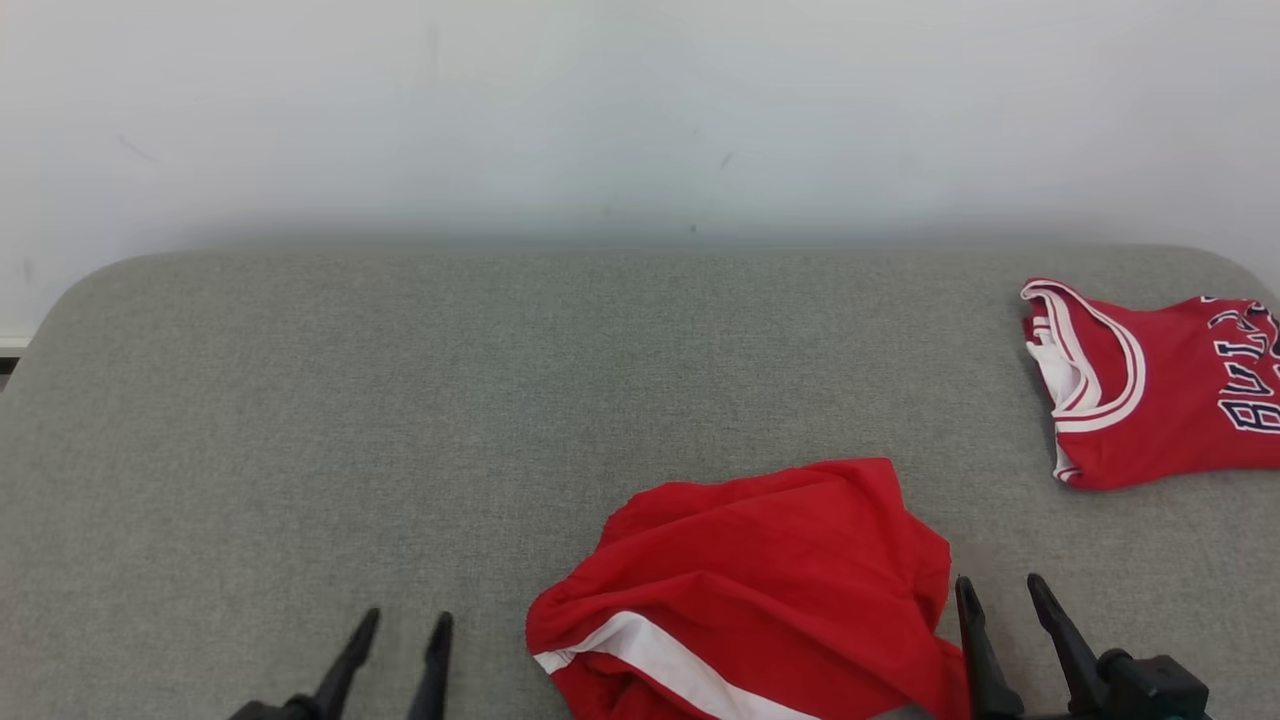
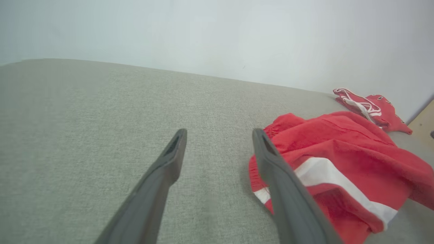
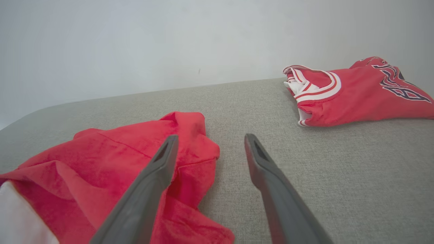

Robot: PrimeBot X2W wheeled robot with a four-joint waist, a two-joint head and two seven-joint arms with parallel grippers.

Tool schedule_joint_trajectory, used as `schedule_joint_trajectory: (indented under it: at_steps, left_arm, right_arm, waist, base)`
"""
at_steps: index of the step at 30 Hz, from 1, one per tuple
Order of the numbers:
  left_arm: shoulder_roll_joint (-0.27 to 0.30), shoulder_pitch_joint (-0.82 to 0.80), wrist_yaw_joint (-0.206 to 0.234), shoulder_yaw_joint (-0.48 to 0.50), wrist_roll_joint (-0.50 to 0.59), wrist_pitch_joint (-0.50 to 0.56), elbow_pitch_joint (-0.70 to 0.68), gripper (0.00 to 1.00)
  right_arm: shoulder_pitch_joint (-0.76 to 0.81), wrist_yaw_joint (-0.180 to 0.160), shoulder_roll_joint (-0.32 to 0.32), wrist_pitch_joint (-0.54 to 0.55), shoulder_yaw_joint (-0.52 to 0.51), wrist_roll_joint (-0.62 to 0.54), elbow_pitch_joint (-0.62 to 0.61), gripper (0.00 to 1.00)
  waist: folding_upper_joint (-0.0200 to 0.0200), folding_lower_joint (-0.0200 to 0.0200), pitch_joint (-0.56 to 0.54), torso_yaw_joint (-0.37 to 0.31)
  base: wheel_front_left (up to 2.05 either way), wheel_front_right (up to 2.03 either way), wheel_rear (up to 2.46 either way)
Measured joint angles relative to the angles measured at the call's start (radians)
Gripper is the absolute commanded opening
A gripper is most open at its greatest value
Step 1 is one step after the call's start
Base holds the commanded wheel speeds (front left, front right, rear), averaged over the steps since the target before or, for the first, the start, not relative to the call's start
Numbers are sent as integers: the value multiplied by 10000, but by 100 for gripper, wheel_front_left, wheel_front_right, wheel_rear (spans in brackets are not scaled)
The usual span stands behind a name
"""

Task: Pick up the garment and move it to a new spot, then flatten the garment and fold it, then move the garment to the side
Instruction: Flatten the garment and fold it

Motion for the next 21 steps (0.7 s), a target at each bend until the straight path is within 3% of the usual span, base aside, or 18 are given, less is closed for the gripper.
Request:
schedule_joint_trajectory:
  at_steps: [8,21]
  left_arm:
    - [-1154,566,4,1850,1202,0,-472,100]
    - [-1499,658,0,1902,1471,0,-545,100]
  right_arm:
    - [795,0,-539,0,589,322,-102,100]
    - [1058,0,-1239,0,2033,598,228,100]
  waist:
    - [0,1,79,20]
    - [0,1,130,76]
  base:
    - [0,0,0]
    - [0,0,0]
